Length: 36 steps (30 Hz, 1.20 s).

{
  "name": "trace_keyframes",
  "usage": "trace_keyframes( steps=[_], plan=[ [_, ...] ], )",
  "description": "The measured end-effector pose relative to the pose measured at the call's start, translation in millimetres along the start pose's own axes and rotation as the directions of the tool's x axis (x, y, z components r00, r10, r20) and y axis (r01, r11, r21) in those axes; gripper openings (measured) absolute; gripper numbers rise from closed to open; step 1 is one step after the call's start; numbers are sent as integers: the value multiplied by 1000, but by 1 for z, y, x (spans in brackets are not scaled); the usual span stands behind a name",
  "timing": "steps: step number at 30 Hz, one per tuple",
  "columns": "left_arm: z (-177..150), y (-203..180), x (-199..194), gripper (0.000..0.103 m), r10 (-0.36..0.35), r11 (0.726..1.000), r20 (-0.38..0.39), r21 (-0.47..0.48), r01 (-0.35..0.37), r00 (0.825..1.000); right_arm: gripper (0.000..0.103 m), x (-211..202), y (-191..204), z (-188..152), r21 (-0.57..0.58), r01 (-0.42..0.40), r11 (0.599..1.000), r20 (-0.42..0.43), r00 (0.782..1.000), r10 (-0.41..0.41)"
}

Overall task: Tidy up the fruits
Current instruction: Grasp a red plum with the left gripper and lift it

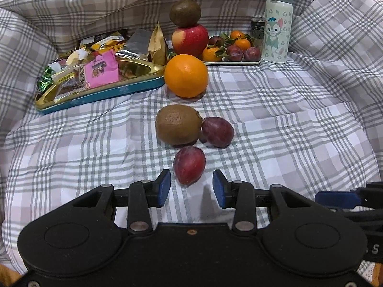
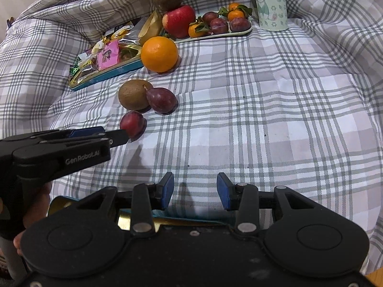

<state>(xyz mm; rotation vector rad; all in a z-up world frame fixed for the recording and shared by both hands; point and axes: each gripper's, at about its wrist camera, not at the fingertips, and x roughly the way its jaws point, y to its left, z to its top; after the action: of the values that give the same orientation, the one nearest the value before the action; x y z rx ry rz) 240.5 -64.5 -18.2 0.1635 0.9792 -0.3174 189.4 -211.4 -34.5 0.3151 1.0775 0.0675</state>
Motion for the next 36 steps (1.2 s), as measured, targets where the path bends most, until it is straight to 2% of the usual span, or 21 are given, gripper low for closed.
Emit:
trace_keyframes(
  steps=[19, 26, 36],
  plan=[
    [9, -2, 31, 47, 17, 1000, -41, -7, -18, 999, 43, 14, -10, 6, 30, -3, 1000, -28, 1000, 4],
    [7, 9, 32, 44, -7, 998, -29, -70, 5, 1000, 43, 15, -6, 7, 19, 2, 1000, -30, 1000, -1],
    [-1, 42, 20, 44, 71, 988, -39, -138, -75, 997, 43, 17, 12, 13, -14, -9, 1000, -23, 1000, 8]
  ],
)
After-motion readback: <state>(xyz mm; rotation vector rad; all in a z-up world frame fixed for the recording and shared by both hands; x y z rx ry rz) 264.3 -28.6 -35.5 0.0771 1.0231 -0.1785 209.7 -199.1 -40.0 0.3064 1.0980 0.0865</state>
